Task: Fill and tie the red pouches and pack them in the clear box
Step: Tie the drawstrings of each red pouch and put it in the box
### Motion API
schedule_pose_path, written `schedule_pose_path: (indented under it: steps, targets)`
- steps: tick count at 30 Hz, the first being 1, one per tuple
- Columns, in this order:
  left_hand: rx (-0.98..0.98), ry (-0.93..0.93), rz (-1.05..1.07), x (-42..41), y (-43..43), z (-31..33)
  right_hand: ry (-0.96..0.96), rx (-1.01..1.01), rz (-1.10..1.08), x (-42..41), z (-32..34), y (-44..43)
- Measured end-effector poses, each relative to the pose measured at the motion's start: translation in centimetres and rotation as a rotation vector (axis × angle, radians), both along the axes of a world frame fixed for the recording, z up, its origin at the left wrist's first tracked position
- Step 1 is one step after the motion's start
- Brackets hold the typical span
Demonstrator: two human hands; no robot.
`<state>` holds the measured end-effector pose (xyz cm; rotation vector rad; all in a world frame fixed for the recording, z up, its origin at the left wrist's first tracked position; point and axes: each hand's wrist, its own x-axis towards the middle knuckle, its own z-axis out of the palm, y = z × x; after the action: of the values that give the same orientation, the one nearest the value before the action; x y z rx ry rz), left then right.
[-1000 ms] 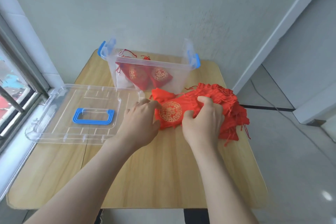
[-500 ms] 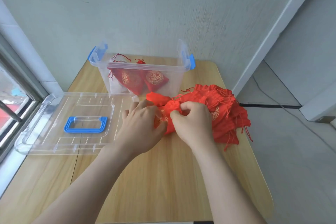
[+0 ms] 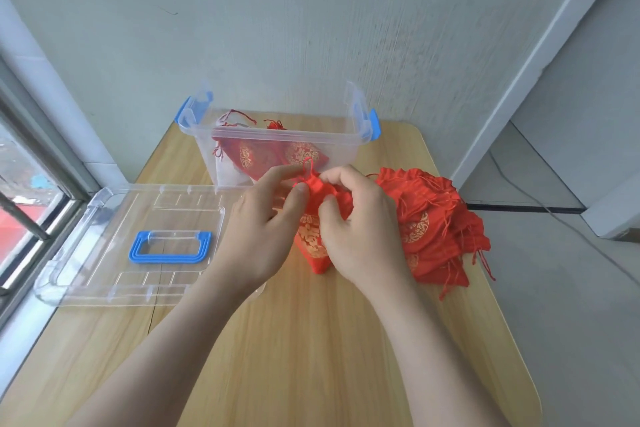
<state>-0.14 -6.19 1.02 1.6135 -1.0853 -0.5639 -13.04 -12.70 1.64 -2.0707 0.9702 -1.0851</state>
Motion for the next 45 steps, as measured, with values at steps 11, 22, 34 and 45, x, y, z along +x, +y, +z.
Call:
schedule_pose_path:
  steps: [11,22,34,45]
  targets:
    - [-0.085,0.3,0.078,0.2,0.7,0.4,-0.132,0.253,-0.173,-0.7,-0.5,-0.4]
    - [0.062,0.326,0.131,0.3,0.6,0.1,-0.232,0.373,-0.155,-1.0,-1.6,-0.9]
    - [0.031,0.337,0.347,0.8,0.9,-0.1,-0.204,0.399,-0.143,-1.4,-1.2,-0.8]
    - [-0.028,0.52,0.335,1.4,0.7,-0.2,-0.308,0.426,-0.191,-1.1,-0.5,-1.0]
